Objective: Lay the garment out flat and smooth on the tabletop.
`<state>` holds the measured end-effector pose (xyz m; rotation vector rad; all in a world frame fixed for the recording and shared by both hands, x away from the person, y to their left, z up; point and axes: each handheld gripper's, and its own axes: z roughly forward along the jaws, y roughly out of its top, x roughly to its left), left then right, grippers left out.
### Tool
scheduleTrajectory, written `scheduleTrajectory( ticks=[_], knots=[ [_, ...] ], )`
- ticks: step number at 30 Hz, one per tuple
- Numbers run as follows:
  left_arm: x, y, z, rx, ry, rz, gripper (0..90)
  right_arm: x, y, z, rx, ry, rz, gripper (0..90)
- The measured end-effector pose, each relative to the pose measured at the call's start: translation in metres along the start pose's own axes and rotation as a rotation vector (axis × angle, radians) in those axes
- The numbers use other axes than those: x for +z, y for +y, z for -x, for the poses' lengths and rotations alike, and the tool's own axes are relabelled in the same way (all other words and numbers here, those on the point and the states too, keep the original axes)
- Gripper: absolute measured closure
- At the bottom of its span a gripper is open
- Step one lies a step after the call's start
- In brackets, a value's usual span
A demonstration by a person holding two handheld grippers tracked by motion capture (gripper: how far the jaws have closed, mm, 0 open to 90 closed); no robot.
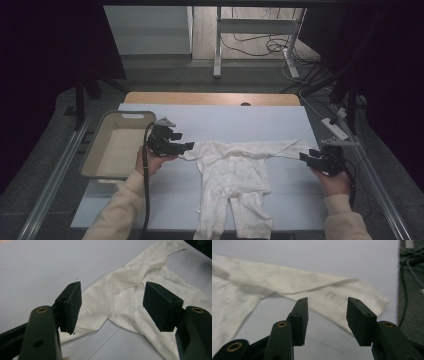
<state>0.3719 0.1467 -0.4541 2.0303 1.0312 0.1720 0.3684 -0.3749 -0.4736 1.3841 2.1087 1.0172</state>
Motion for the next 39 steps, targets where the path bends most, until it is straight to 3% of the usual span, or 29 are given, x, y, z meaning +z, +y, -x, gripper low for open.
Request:
scheduleTrajectory(
  ticks=[3, 16, 20, 31, 35, 39],
  knots=[
    [0.001, 0.0, 0.001, 0.003, -0.004, -0.002, 31.6, -0.001, -0.007, -0.012, -0.006, 0.046, -0.004, 51.8],
    [0.002, -0.002, 0.002, 0.005, 0.002, -0.011, 31.6, -0.018, -0.033, -0.078, -0.157, 0.218, -0.014, 50.7],
    [0.002, -0.002, 0.004, 0.008, 0.004, -0.011, 31.5, -0.022, -0.038, -0.098, -0.213, 0.24, -0.03, 50.6],
    [0.003, -0.003, 0.003, 0.005, 0.005, -0.016, 31.2, -0.023, -0.053, -0.128, -0.261, 0.295, -0.117, 52.5],
    [0.004, -0.003, 0.003, 0.005, 0.004, -0.018, 31.1, -0.018, -0.056, -0.139, -0.3, 0.286, -0.156, 53.9],
    [0.004, -0.003, 0.003, 0.005, 0.005, -0.02, 30.9, -0.009, -0.059, -0.151, -0.373, 0.265, -0.207, 56.9]
  ],
)
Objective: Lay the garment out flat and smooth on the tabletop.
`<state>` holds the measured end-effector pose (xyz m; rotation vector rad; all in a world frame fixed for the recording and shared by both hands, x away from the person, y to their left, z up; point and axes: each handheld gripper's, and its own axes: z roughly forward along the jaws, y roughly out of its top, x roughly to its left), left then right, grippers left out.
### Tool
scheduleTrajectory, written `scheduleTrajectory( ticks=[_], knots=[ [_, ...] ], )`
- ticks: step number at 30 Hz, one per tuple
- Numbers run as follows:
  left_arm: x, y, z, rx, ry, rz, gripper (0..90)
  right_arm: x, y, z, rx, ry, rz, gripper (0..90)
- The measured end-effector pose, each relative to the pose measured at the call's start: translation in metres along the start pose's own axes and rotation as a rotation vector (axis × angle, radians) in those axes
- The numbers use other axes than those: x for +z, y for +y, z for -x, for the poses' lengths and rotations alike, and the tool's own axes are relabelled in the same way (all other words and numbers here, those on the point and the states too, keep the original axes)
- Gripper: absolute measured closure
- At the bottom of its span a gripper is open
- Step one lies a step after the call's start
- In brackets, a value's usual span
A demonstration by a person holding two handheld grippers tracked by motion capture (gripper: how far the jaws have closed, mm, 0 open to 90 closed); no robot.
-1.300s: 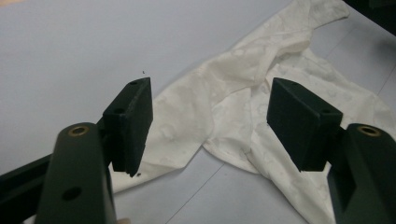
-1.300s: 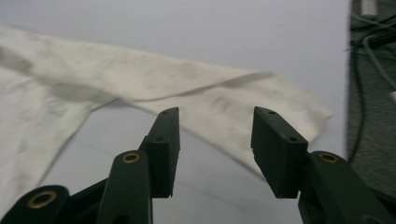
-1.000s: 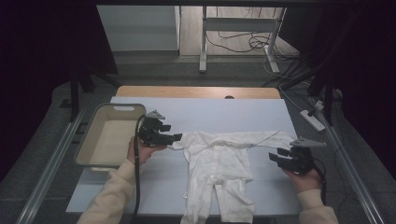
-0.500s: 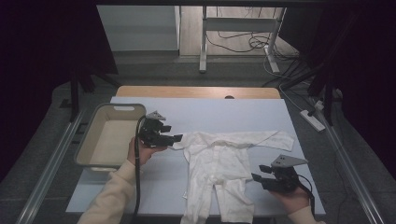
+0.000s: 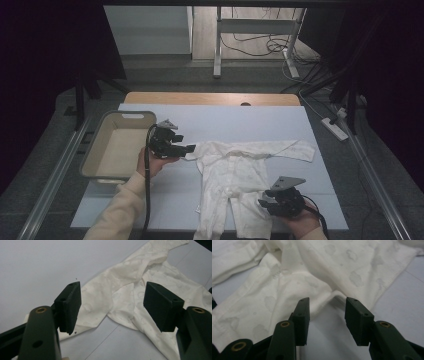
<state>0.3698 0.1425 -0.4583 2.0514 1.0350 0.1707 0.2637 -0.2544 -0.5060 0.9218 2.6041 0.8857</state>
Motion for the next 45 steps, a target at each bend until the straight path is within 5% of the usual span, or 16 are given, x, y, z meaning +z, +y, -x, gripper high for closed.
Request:
scheduleTrajectory(
  ticks=[15, 22, 33, 42, 45],
  knots=[
    [0.0, -0.001, 0.001, 0.003, 0.004, -0.005, 30.6, 0.005, 0.003, -0.001, -0.028, 0.064, -0.051, 88.2],
    [0.0, -0.001, 0.001, 0.003, 0.004, -0.006, 30.3, -0.003, -0.003, -0.001, -0.029, 0.047, -0.074, 88.6],
    [0.0, -0.001, 0.001, 0.008, 0.001, -0.01, 30.1, -0.03, -0.031, 0.013, 0.056, 0.008, -0.07, 88.8],
    [0.001, -0.001, 0.0, 0.007, 0.0, -0.011, 29.9, -0.031, -0.035, 0.029, 0.088, -0.023, -0.073, 88.7],
    [-0.001, -0.001, 0.001, 0.007, 0.001, -0.008, 29.9, -0.032, -0.034, 0.028, 0.066, -0.013, -0.05, 78.5]
  ],
)
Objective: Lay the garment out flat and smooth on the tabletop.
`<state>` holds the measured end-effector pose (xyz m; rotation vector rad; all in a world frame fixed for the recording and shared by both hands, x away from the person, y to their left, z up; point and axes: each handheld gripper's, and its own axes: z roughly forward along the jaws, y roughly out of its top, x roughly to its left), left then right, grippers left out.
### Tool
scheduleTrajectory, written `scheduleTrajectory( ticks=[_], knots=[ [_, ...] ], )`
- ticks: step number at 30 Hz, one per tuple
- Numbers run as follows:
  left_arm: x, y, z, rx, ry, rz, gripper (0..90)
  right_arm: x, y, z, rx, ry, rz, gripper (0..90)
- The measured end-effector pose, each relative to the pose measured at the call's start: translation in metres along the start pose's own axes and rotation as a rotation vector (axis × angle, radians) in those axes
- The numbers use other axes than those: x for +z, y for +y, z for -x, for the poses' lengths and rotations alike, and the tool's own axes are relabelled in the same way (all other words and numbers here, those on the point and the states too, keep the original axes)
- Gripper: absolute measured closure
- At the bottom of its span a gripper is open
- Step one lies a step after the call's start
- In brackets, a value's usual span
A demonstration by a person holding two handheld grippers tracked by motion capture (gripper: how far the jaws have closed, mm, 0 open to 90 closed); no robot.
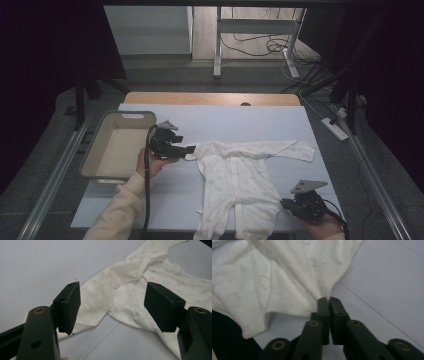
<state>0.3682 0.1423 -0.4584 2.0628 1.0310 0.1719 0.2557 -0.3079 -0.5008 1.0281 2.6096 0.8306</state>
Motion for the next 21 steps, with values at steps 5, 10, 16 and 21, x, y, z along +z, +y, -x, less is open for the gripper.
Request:
scheduleTrajectory(
  ticks=[5, 10, 16, 21],
  knots=[
    [0.001, 0.0, -0.001, -0.002, 0.002, -0.004, 29.9, -0.01, 0.01, -0.014, -0.031, 0.027, 0.136, 57.1],
    [0.002, 0.0, 0.001, 0.002, 0.003, -0.004, 29.8, -0.001, 0.026, -0.044, -0.13, 0.147, 0.183, 52.9],
    [0.003, 0.0, 0.001, -0.001, 0.002, -0.007, 29.8, 0.028, 0.041, -0.076, -0.187, 0.255, 0.13, 51.5],
    [0.004, 0.001, 0.002, 0.002, 0.003, -0.01, 29.8, 0.047, 0.051, -0.09, -0.232, 0.204, 0.087, 47.4]
  ],
)
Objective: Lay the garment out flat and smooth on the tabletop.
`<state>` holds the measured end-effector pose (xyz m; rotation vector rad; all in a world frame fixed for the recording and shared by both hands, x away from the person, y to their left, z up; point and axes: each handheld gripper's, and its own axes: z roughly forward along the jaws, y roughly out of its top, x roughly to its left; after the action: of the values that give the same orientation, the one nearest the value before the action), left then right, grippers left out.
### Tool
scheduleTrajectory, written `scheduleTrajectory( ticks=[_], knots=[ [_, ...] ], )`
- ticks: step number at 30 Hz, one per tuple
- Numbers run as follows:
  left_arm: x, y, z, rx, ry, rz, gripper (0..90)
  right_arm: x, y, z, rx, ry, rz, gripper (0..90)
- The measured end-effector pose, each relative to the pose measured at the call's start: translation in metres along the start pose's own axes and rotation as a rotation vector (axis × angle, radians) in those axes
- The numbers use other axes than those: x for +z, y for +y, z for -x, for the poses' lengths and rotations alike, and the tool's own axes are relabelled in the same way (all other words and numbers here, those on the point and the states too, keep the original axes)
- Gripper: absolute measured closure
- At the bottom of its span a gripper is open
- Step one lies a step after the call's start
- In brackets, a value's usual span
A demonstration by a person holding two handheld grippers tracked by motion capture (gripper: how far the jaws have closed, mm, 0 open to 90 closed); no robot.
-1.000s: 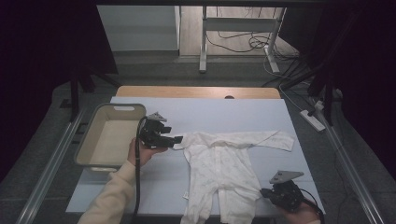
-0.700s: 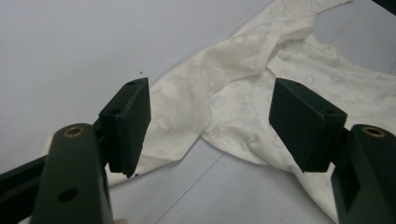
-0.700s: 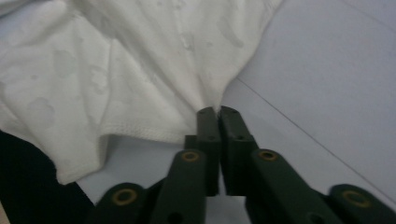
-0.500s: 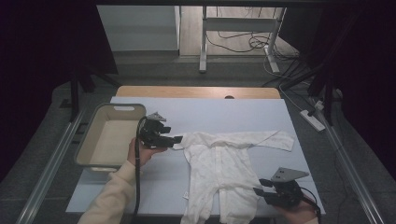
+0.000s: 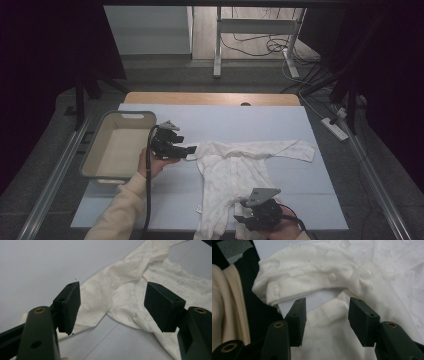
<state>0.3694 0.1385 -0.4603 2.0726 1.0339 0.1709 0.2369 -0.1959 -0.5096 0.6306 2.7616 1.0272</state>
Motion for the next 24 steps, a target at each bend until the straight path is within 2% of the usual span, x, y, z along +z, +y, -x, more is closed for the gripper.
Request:
scheduleTrajectory(
  ticks=[3, 6, 9, 12, 15, 24],
  knots=[
    [0.001, 0.0, 0.0, 0.002, 0.0, -0.003, 29.8, 0.009, 0.004, 0.001, -0.004, -0.011, -0.026, 46.7],
    [0.002, 0.001, 0.001, 0.004, -0.003, -0.006, 29.7, 0.014, 0.005, 0.0, -0.002, -0.045, -0.055, 48.6],
    [0.002, 0.0, 0.001, 0.002, -0.004, -0.004, 29.6, 0.014, 0.005, 0.0, -0.011, -0.058, -0.064, 56.4],
    [0.001, 0.0, 0.001, 0.004, 0.0, -0.002, 29.7, 0.011, 0.004, 0.002, -0.016, -0.032, -0.072, 73.0],
    [0.001, 0.0, 0.0, -0.001, -0.001, 0.0, 29.7, 0.007, 0.002, 0.004, 0.006, -0.004, -0.09, 82.2],
    [0.001, -0.001, -0.002, -0.006, -0.002, -0.002, 29.7, -0.01, -0.011, -0.008, 0.001, 0.028, -0.125, 84.6]
  ],
)
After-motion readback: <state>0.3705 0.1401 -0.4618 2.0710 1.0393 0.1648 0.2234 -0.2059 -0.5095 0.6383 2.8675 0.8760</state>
